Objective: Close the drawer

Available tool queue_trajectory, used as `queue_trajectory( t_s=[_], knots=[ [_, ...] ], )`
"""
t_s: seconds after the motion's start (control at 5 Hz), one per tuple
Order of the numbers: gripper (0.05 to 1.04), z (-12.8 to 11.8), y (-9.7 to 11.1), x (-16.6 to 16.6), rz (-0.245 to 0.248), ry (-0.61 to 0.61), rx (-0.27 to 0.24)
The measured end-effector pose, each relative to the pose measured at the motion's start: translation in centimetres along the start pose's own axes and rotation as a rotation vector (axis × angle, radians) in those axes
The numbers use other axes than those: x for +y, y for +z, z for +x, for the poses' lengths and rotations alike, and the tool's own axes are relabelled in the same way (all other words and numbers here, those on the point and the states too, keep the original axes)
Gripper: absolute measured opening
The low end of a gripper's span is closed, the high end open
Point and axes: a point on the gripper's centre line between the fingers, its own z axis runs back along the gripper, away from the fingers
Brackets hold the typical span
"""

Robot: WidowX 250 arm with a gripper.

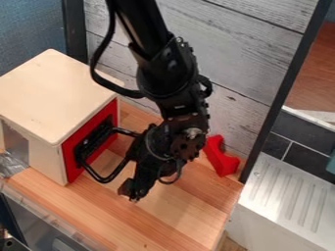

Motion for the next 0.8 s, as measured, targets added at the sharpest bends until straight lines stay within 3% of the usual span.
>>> queue_trajectory(
  t_s=[0.2,0.4,0.6,0.8],
  knots=[
    [1.000,0.5,3.3,-2.6,-0.028,0.025,-0.087],
    [1.000,0.3,6.8,-3.7,-0.020,0.061,-0.179],
    [1.000,-1.9,9.8,-2.8,-0.009,0.210,-0.268],
    [1.000,-5.3,11.0,-1.8,-0.045,0.451,-0.268]
  ],
)
